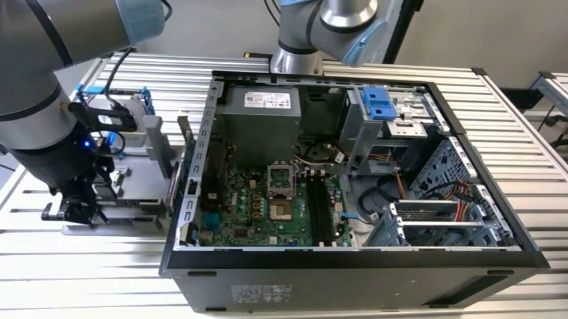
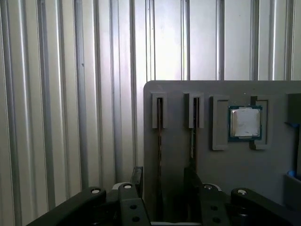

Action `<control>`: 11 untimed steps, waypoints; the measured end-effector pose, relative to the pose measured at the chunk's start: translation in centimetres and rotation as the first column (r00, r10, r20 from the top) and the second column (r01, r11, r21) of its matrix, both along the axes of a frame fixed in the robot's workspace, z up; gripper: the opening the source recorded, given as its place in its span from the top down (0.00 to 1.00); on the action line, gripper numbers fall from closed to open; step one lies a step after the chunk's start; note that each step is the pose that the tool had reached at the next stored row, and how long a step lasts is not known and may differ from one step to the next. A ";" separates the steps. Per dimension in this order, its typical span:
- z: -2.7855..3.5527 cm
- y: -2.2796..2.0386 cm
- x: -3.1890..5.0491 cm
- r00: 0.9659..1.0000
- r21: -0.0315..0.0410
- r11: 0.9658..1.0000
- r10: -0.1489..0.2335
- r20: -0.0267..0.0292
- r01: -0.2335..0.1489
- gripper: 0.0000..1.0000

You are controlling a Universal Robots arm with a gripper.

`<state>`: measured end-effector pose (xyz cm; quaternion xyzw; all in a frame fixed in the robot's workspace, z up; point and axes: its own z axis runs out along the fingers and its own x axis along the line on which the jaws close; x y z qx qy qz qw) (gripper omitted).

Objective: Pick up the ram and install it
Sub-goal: 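Pick up the ram and move it above insertion slot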

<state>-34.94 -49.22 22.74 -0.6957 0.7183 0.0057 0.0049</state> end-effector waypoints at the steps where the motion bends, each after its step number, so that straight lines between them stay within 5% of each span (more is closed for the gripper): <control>1: -0.12 -0.02 0.00 1.000 0.000 1.000 0.000 0.000 0.000 0.00; 11: -1.37 -0.08 0.01 1.000 0.000 1.000 0.000 -0.001 0.000 0.00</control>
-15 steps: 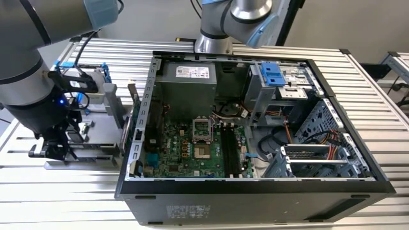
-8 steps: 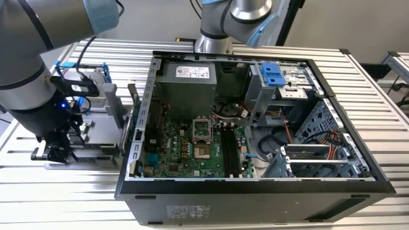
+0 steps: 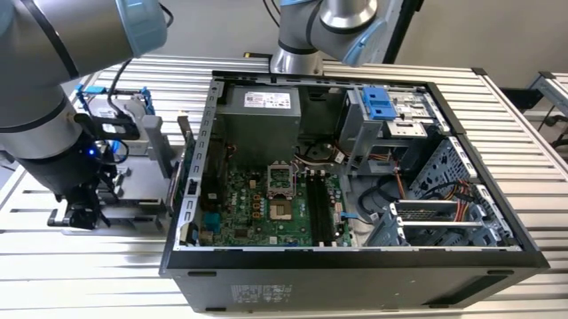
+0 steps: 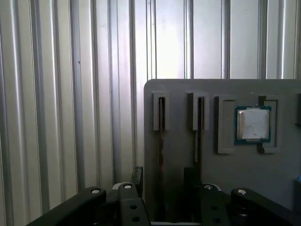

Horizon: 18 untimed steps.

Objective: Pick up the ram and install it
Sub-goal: 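Pick up the ram and move it above insertion slot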

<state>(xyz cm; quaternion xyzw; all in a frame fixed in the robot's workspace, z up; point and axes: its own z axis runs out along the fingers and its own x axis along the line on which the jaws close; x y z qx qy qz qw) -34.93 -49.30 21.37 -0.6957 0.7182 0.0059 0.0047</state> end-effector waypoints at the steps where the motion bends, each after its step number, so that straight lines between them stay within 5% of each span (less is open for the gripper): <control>1: -0.13 0.00 0.00 1.000 0.000 1.000 0.000 0.000 0.000 0.00; 12: -1.75 0.00 0.01 1.000 -0.003 1.000 0.000 0.000 0.000 0.00; 18: -2.07 0.01 0.00 1.000 -0.003 1.000 0.000 0.000 0.000 0.00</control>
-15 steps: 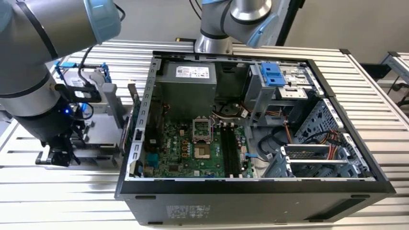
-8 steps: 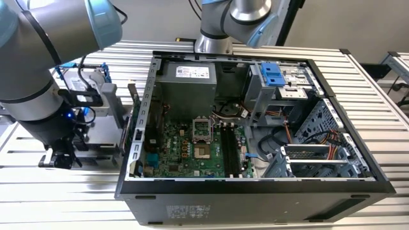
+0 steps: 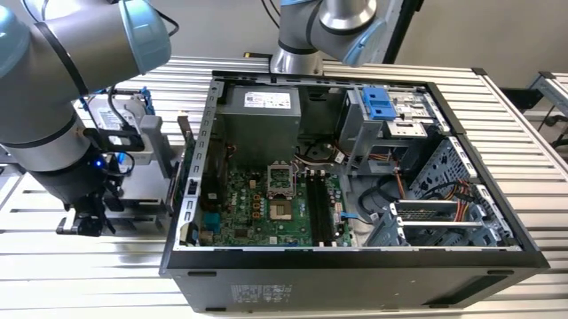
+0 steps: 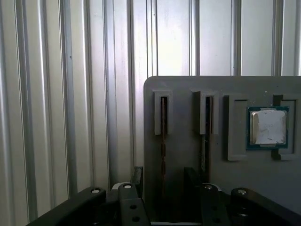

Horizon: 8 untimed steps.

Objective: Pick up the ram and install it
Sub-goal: 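Pick up the ram and move it above insertion slot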

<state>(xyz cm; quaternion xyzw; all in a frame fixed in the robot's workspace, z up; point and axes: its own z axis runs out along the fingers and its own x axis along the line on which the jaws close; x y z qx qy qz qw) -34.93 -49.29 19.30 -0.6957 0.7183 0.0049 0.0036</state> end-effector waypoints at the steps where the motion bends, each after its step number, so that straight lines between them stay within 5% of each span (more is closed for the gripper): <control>1: 0.00 0.00 0.00 1.000 0.000 1.000 0.000 0.000 0.000 0.00; 8: -0.02 0.00 0.00 1.000 0.000 1.000 0.000 0.000 0.000 0.00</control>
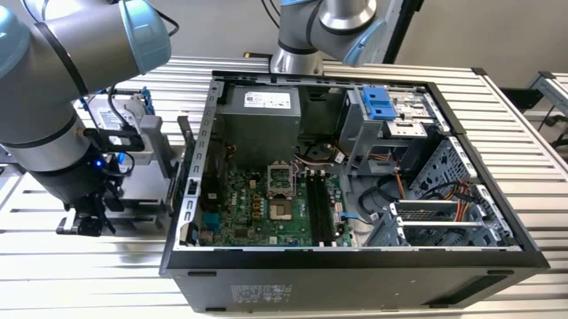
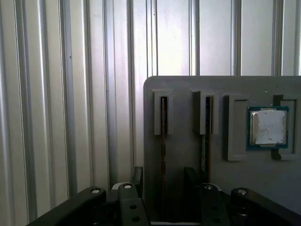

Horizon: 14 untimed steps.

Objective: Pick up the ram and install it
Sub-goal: 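Pick up the ram and move it above insertion slot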

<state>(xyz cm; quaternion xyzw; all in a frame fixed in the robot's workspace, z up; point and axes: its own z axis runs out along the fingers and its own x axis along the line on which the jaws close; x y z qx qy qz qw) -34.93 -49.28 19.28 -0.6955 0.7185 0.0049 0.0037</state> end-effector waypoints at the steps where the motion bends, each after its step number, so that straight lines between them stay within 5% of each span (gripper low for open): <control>1: 0.00 0.00 0.00 1.000 0.000 1.000 0.000 0.000 0.000 0.00; 2: 0.00 0.00 0.00 1.000 0.000 1.000 0.000 0.000 0.000 0.00; 3: 0.00 0.00 0.00 1.000 0.000 1.000 0.000 0.000 0.000 1.00; 14: 0.00 0.00 0.00 1.000 0.000 1.000 -0.001 0.000 0.001 1.00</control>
